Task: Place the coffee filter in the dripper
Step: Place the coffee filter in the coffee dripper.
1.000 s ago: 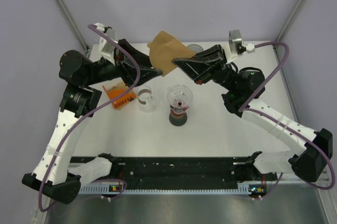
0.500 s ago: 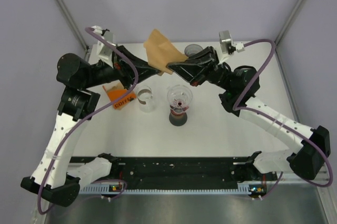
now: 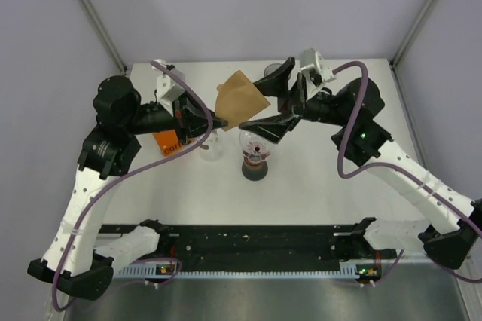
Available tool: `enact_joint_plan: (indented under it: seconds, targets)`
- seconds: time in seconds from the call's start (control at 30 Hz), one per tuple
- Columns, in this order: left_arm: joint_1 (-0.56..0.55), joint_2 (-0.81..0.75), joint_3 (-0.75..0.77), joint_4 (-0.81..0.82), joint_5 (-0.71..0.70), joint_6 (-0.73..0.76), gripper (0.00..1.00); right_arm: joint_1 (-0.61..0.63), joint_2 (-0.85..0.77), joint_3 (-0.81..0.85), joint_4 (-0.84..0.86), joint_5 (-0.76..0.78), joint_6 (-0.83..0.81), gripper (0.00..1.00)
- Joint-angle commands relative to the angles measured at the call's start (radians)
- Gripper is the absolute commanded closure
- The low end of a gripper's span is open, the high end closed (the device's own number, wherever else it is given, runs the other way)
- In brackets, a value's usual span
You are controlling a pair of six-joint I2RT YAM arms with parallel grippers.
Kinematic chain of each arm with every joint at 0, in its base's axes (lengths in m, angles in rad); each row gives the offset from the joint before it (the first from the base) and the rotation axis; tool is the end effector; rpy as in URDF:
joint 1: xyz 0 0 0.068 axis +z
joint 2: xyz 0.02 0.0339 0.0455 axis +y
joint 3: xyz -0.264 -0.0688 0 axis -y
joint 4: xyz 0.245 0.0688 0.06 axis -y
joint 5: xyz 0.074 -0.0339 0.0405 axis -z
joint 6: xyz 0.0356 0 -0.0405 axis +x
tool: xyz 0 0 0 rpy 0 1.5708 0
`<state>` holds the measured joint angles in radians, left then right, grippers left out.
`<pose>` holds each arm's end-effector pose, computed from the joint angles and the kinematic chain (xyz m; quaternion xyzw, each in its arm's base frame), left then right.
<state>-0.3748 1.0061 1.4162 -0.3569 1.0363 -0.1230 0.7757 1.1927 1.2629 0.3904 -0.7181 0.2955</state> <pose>0.1484 -0.0913 0.4941 0.4316 0.5479 -0.4856 0.5270 0.1642 0.1939 0.4807 -0.4074 0.4083 0.5653 0.5897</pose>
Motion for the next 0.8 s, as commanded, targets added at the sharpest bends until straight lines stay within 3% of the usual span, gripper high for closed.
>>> enact_joint_plan:
  seconds: [0.0, 0.2, 0.33, 0.4, 0.67, 0.77]
  targets:
    - [-0.001, 0.008, 0.087, -0.322, 0.021, 0.386, 1.00, -0.033, -0.031, 0.104, -0.287, -0.115, -0.196, 0.07]
    - [-0.016, 0.057, 0.234, -0.677, -0.067, 0.738, 1.00, -0.084, 0.005, 0.200, -0.537, -0.152, -0.354, 0.05]
    - [-0.061, 0.092, 0.308, -0.792, -0.143, 0.891, 1.00, -0.084, 0.073, 0.254, -0.535, -0.225, -0.337, 0.07]
    - [-0.076, 0.107, 0.331, -0.826, -0.174, 0.940, 1.00, -0.082, 0.109, 0.297, -0.515, -0.277, -0.302, 0.13]
    - [-0.088, 0.126, 0.346, -0.814, -0.229, 0.912, 1.00, -0.073, 0.179, 0.351, -0.467, -0.472, -0.222, 0.66]
    - [-0.088, 0.129, 0.352, -0.791, -0.246, 0.870, 1.00, -0.073, 0.148, 0.325, -0.476, -0.495, -0.242, 0.95]
